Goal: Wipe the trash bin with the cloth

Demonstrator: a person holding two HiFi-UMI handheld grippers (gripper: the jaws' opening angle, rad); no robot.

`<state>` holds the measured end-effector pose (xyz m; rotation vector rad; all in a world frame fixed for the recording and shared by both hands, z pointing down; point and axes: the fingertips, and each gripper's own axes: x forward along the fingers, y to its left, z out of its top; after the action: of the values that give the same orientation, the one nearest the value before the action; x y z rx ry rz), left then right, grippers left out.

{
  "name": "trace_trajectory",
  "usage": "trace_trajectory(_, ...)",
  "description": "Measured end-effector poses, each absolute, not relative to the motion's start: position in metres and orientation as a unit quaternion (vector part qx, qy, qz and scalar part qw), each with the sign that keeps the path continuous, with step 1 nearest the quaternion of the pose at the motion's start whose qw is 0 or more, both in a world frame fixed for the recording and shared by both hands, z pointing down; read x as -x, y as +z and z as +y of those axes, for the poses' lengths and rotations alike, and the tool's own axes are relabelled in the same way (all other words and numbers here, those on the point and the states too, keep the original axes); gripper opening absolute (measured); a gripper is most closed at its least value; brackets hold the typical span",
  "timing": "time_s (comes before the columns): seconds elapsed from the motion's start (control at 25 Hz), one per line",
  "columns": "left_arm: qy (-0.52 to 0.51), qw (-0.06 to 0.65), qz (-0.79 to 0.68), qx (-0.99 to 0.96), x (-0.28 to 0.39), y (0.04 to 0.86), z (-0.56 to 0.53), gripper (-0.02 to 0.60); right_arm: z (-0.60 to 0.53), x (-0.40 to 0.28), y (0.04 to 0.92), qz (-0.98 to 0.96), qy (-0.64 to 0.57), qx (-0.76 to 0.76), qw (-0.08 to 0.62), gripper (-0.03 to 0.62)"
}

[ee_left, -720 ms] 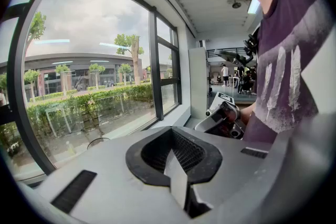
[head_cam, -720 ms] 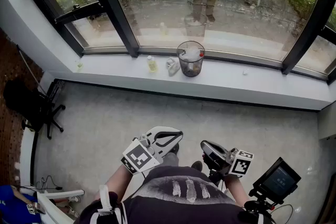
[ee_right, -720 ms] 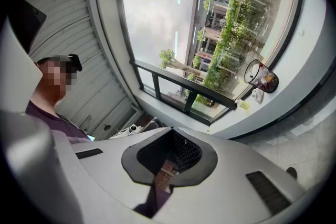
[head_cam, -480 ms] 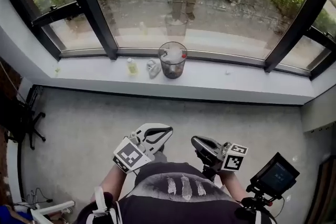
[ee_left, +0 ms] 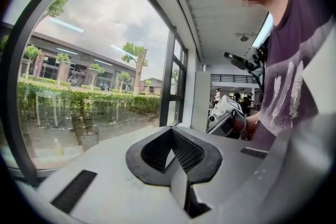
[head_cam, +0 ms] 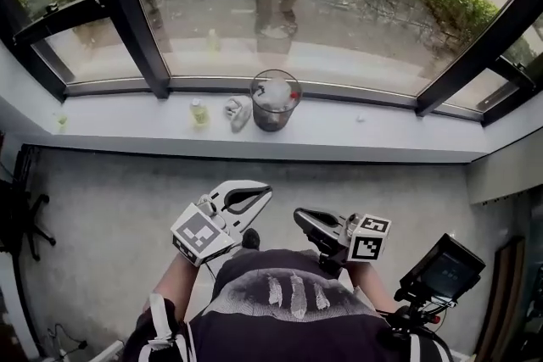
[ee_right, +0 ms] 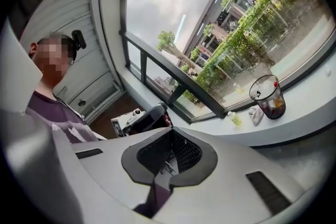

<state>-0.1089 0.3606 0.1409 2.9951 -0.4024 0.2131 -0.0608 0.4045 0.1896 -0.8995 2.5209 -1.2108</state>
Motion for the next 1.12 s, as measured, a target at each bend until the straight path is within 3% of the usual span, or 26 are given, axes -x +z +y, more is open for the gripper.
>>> trace_trajectory(0.16, 0.058, 0.062, -0.178, -0.980, 0.135, 0.145, 0.318, -0.005, 0.375, 0.065, 0.185, 0.843, -0.421, 0.316, 0.111, -0.002)
trace_trajectory(0.28, 0.045, 0.086, -0.188, -0.977, 0.148, 0.151, 0.304, -0.005, 0.361, 0.078, 0.187, 0.850, -0.417, 0.315, 0.074, -0.002)
trace_trajectory(0.68, 0.103, 0.099, -0.247, -0.959, 0.184, 0.176, 0.247, -0.005, 0.285, 0.111, 0.200, 0.854, -0.452, 0.252, 0.062, -0.002)
trace_trajectory(1.12, 0.185, 0.089, -0.233, -0.951, 0.120, 0.186, 0.152, -0.005, 0.199, 0.051, 0.239, 0.851, -0.462, 0.249, 0.012, -0.002)
